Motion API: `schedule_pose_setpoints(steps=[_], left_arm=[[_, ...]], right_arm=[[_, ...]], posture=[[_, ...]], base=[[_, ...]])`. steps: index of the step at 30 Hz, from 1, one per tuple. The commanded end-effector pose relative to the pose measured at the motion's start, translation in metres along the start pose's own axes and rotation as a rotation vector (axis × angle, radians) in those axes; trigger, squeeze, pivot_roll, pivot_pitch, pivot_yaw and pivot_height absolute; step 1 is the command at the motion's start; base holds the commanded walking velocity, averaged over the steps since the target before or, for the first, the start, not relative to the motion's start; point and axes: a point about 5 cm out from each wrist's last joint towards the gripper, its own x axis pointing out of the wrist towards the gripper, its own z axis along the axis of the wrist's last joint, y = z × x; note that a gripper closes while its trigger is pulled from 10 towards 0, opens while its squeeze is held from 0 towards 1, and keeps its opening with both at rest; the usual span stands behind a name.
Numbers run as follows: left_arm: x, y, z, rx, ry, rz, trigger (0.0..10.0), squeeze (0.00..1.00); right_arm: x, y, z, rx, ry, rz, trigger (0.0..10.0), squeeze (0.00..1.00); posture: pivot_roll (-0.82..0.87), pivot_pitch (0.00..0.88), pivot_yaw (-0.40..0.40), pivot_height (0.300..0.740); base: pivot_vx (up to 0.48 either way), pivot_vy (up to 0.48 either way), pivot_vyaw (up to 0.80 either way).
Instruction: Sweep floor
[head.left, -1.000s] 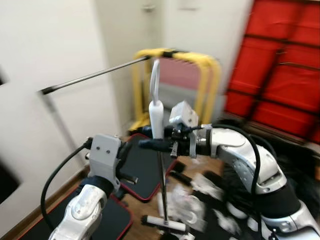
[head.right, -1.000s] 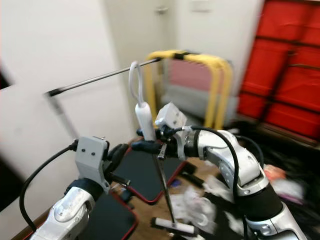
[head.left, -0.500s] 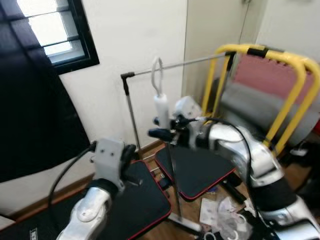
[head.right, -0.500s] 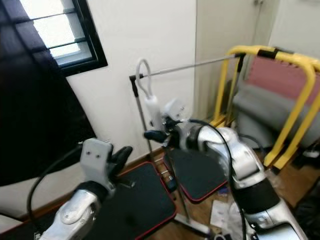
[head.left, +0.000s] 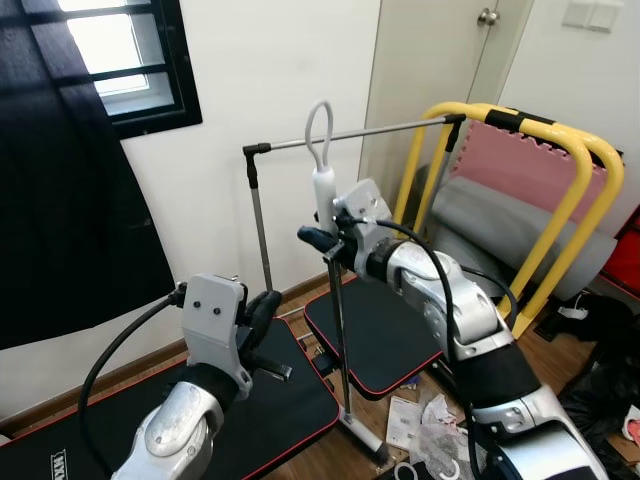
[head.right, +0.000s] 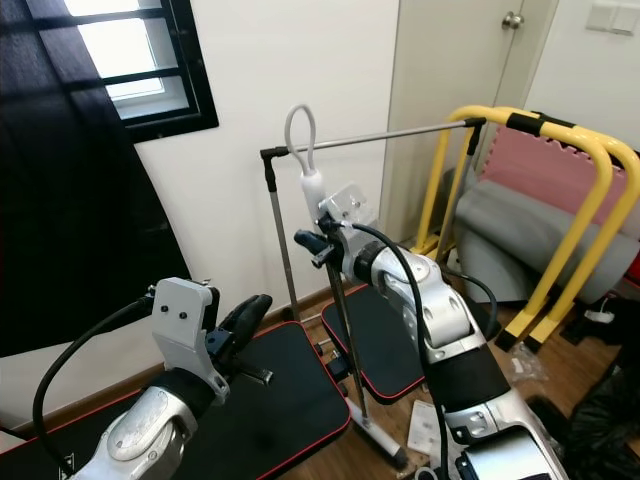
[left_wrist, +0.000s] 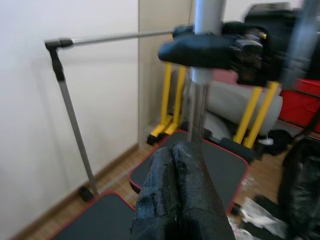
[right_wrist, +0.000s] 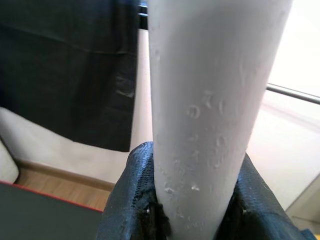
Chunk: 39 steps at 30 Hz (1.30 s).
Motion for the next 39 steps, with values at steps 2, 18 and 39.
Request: schedule_pose_setpoints(steps=[2, 18, 39], left_arm=[[-0.009, -0.010, 0.005, -0.048, -0.003, -0.029, 10.0, 0.00], [-0.035, -0.034, 0.019, -0.075, 0.003, -0.082, 10.0, 0.00], [-0.039, -0.044, 0.026, -0.084, 0.020, -0.095, 10.0, 0.00]], right_arm=[[0.006, -0.005, 0.011, 0.037, -0.090, -0.031, 10.0, 0.00], [0.044, 0.006, 0.006, -0.052, -0.102, -0.073, 10.0, 0.00], [0.043, 0.010, 0.000, -0.095, -0.151, 0.077, 10.0, 1.00]], posture=[[0.00, 0.160, -0.068, 0.740], [0.05, 0.292, -0.078, 0.740], [0.01, 0.303, -0.088, 0.740]], base=[[0.000, 0.000, 0.00], [0.000, 0.000, 0.00], [0.000, 0.000, 0.00]])
